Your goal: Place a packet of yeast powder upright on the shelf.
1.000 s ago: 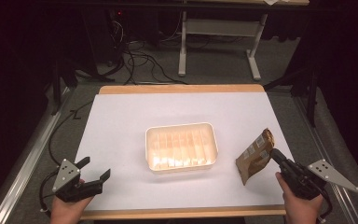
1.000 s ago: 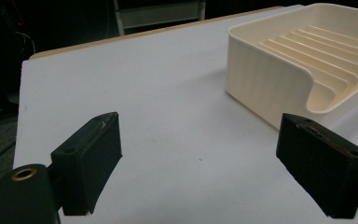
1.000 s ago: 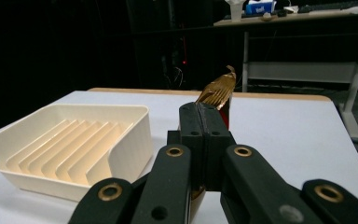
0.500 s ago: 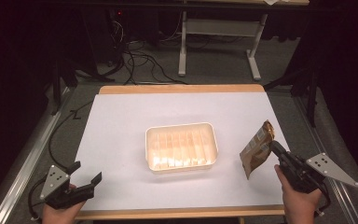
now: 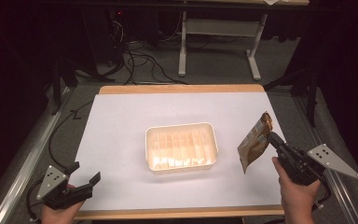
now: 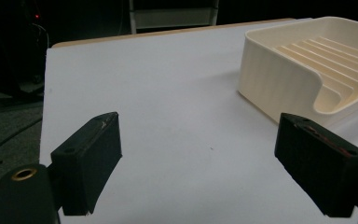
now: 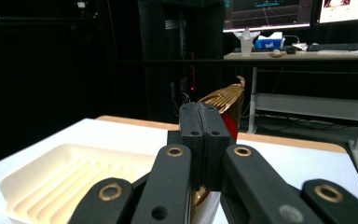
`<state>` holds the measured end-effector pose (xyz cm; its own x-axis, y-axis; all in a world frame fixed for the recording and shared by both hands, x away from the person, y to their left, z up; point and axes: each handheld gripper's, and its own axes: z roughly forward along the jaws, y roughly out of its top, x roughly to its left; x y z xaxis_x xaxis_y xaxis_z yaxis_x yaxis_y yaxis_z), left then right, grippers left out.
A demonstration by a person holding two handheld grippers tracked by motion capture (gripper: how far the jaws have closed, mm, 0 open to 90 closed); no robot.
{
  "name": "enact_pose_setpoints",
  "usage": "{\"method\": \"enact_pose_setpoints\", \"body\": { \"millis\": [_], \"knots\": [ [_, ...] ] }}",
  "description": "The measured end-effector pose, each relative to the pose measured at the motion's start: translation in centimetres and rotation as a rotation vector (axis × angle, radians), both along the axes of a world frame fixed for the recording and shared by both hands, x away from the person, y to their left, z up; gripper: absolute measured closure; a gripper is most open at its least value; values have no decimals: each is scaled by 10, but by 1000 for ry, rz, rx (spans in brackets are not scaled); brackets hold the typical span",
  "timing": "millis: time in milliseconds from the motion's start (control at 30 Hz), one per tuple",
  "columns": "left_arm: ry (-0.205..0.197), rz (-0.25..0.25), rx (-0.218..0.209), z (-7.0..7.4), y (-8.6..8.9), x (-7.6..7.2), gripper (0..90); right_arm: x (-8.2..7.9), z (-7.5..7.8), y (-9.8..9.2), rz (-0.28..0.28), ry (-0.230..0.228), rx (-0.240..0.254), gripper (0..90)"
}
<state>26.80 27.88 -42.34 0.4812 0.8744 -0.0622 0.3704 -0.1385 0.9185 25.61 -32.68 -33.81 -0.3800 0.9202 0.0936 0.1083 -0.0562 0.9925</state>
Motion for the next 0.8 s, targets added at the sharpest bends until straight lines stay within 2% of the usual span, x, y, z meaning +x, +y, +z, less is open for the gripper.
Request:
{"method": "enact_pose_setpoints", "body": {
  "millis": [167,267,400,467,800],
  "knots": [
    [-11,-23,4,1,-2,3,157,1,7,6,10,-17,6,900],
    [-3,-31,10,0,-3,4,157,2,10,10,16,-23,4,900],
    [-12,-33,3,3,-4,3,157,4,13,13,20,-30,10,900],
    [-19,-38,14,3,-5,2,157,4,16,15,23,-36,11,900],
    [-13,-27,2,2,0,0,157,10,31,34,60,-53,17,900]
  ]
}}
